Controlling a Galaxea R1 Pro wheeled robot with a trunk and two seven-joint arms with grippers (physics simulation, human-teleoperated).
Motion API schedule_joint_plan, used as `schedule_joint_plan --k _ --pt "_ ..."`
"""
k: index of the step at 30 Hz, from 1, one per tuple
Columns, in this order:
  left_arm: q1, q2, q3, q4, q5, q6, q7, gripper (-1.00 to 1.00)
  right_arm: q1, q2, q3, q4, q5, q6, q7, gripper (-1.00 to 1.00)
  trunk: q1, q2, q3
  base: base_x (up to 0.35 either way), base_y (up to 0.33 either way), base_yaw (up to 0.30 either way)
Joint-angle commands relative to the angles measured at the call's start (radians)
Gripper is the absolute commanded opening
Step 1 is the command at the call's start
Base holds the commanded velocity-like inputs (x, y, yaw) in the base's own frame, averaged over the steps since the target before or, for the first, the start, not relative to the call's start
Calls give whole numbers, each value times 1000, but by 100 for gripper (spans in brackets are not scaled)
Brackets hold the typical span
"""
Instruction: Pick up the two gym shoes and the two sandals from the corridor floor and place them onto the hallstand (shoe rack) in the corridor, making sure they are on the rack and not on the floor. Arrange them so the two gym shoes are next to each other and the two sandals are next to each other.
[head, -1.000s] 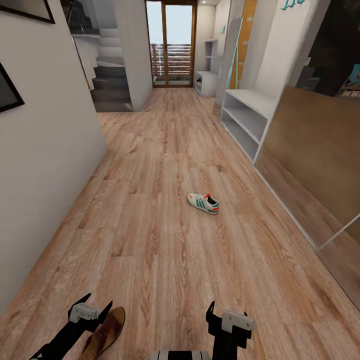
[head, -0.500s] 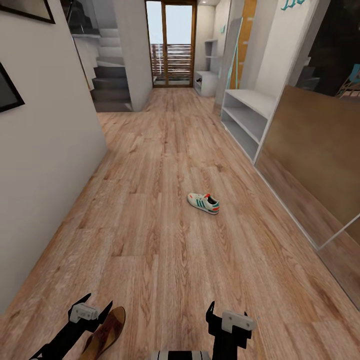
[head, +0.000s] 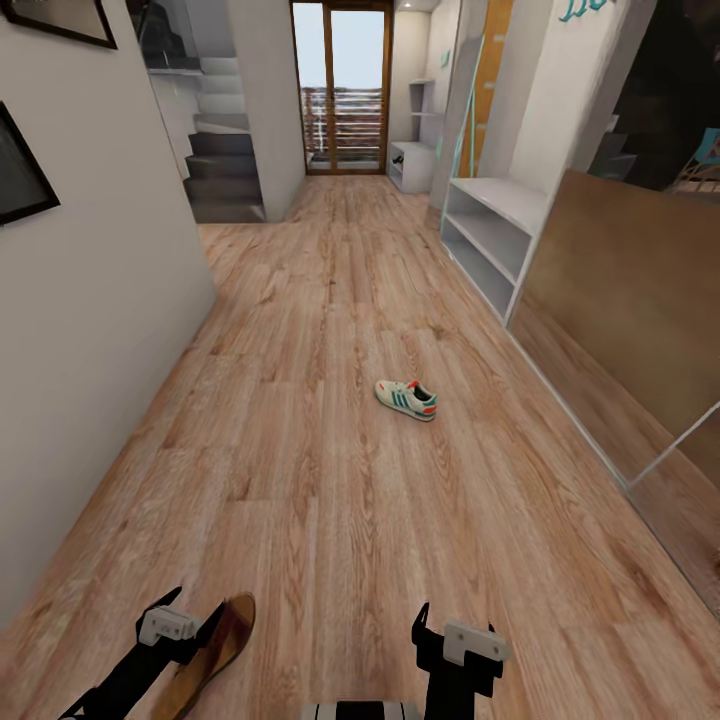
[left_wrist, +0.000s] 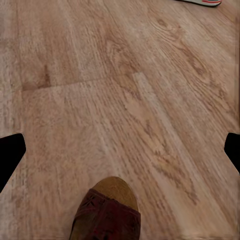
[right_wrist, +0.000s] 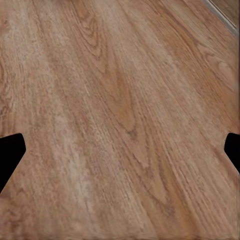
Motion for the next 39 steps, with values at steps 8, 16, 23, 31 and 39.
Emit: schedule_joint_plan --k 8,16,23,31,39 --pt "-1 -1 6 0 -6 -5 -4 100 -1 -1 1 -1 -7 -3 -5 100 -1 0 -1 -159 0 0" --pt "-1 -1 8 0 -5 -5 -4 100 -1 -2 0 0 -7 -3 -5 100 -1 0 -1 -41 0 0" --pt "-1 1 7 0 -3 -4 -4 100 -1 -2 0 1 -7 -4 -4 100 -1 0 -1 -41 38 0" --pt "-1 2 7 0 -2 -4 -5 100 -1 -2 1 1 -6 -5 -3 100 -1 0 -1 -127 178 0" --pt "-1 2 8 0 -2 -5 -4 100 -1 -2 2 1 -6 -4 -4 100 -1 0 -1 -152 212 0"
